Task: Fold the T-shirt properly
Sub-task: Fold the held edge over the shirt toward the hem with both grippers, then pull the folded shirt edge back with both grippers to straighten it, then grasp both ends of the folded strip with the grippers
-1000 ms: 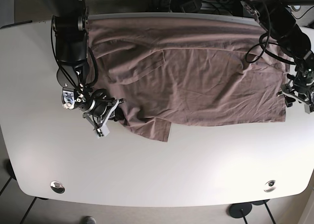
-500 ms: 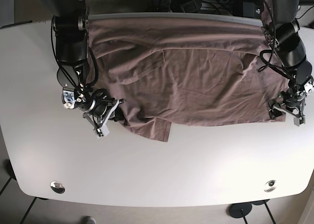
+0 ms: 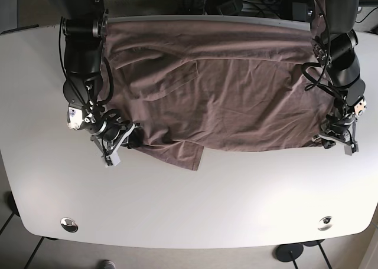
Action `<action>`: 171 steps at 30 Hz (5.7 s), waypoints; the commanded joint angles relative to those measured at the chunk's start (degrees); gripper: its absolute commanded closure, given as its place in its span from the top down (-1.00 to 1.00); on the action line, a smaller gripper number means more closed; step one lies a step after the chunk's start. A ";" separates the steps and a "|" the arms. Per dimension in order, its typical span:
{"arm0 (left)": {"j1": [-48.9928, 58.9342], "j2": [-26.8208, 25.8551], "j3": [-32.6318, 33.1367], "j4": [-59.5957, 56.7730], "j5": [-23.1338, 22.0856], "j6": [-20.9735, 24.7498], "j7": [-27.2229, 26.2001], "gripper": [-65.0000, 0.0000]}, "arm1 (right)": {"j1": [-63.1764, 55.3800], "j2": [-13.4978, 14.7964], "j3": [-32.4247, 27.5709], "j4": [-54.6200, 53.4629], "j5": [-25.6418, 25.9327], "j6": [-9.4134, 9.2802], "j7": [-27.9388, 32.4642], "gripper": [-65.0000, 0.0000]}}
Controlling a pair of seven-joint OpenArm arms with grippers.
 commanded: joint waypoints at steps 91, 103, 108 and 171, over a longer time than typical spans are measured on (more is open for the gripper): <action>36.52 12.56 -12.71 57.02 0.47 -13.24 27.91 -0.35 | -38.07 -5.98 14.82 58.60 8.73 -6.46 -17.92 -0.95; 36.61 11.86 -12.71 57.54 0.21 -13.24 28.18 -0.35 | -48.62 -6.86 22.64 58.60 8.73 -6.55 -17.84 -0.81; 36.61 12.03 -12.89 62.47 0.03 -13.24 28.26 -0.35 | -48.97 -7.30 25.90 58.69 8.82 -6.46 -17.75 0.00; 29.49 9.04 -11.48 54.82 -20.80 -13.24 38.64 -1.00 | -23.30 -2.82 16.14 27.40 0.21 4.00 -12.30 -0.66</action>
